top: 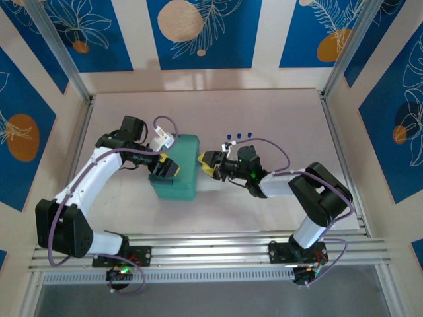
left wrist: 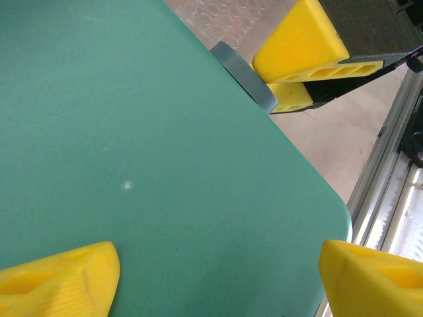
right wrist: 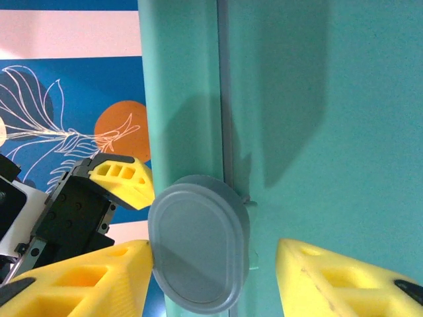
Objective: Organize the chemistry lab equipment
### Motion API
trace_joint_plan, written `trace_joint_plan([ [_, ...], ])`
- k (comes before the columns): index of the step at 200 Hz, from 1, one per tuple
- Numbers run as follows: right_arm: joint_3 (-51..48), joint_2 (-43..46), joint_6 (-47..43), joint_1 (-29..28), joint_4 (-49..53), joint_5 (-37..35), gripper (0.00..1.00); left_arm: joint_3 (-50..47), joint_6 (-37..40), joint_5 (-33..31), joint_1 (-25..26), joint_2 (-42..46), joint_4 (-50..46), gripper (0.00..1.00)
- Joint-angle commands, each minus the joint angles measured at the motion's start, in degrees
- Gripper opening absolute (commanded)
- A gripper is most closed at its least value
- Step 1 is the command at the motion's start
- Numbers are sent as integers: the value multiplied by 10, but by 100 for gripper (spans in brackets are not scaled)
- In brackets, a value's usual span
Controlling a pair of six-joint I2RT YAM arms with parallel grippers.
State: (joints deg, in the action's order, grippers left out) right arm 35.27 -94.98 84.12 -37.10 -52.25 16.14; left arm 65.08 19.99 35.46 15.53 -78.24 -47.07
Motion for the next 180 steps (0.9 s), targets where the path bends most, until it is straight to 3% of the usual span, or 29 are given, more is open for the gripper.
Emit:
trace_joint_plan([
  [1,14,-22,-6,1,4,0,50,-24,8,-15,14,-30,-28,81],
  [180,-9,-48,6,3,-22,-4,47,-24,8,-14,15,-28,-29,81],
])
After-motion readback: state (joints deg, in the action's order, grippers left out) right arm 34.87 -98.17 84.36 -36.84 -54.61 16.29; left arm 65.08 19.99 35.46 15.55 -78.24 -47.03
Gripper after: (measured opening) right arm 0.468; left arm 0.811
